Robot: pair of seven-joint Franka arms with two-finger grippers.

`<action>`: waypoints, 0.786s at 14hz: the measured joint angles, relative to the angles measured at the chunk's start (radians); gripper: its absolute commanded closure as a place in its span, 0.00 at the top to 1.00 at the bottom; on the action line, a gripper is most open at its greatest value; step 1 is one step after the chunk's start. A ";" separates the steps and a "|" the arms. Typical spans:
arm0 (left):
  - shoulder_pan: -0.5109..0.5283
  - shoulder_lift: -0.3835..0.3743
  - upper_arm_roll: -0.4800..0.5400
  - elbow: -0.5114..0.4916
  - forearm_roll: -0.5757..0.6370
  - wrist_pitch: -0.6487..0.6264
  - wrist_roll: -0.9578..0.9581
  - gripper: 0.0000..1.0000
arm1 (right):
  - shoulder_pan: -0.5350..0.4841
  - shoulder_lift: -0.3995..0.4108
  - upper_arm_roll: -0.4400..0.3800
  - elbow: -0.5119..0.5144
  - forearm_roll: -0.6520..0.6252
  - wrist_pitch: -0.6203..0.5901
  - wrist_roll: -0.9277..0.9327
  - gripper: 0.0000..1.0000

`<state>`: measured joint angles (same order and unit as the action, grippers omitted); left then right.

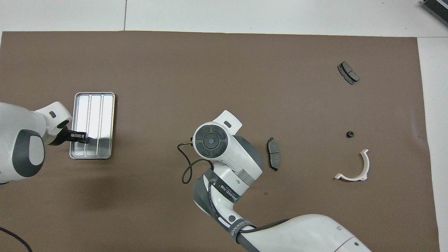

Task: Place bearing gear from tray to pile
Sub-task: 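Grasp a third black gear in the tray with the left gripper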

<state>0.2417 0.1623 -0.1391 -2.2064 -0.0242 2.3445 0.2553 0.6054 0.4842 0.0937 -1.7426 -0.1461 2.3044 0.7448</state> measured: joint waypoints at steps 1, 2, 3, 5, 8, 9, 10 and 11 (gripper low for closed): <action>0.000 -0.001 -0.001 0.002 0.000 0.001 0.000 0.14 | -0.001 0.002 -0.001 -0.001 0.000 0.001 0.000 0.79; -0.001 -0.002 -0.002 0.007 0.000 0.001 0.000 0.13 | -0.002 0.004 -0.001 -0.004 0.000 0.002 0.000 0.78; -0.002 -0.003 -0.004 0.016 0.000 0.002 0.000 0.13 | -0.002 0.007 -0.001 -0.009 0.000 0.009 0.000 0.78; -0.008 -0.004 -0.009 0.037 0.000 0.001 -0.012 0.13 | -0.002 0.011 -0.001 -0.023 0.000 0.028 0.000 0.73; -0.052 -0.005 -0.010 0.058 0.000 -0.001 -0.102 0.13 | -0.002 0.012 -0.001 -0.032 0.000 0.035 0.000 0.36; -0.074 -0.005 -0.012 0.062 0.000 -0.002 -0.145 0.13 | -0.002 0.012 -0.001 -0.031 0.000 0.035 0.000 0.17; -0.096 -0.005 -0.013 0.066 0.000 -0.003 -0.188 0.13 | -0.002 0.012 -0.001 -0.031 0.000 0.035 0.000 0.07; -0.115 -0.005 -0.013 0.067 0.000 -0.003 -0.227 0.13 | -0.002 0.012 -0.001 -0.030 0.000 0.035 0.000 0.02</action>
<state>0.1264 0.1573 -0.1523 -2.1392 -0.0244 2.3416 0.0281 0.6034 0.4959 0.0923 -1.7730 -0.1466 2.3396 0.7448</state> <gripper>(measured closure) 0.643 0.639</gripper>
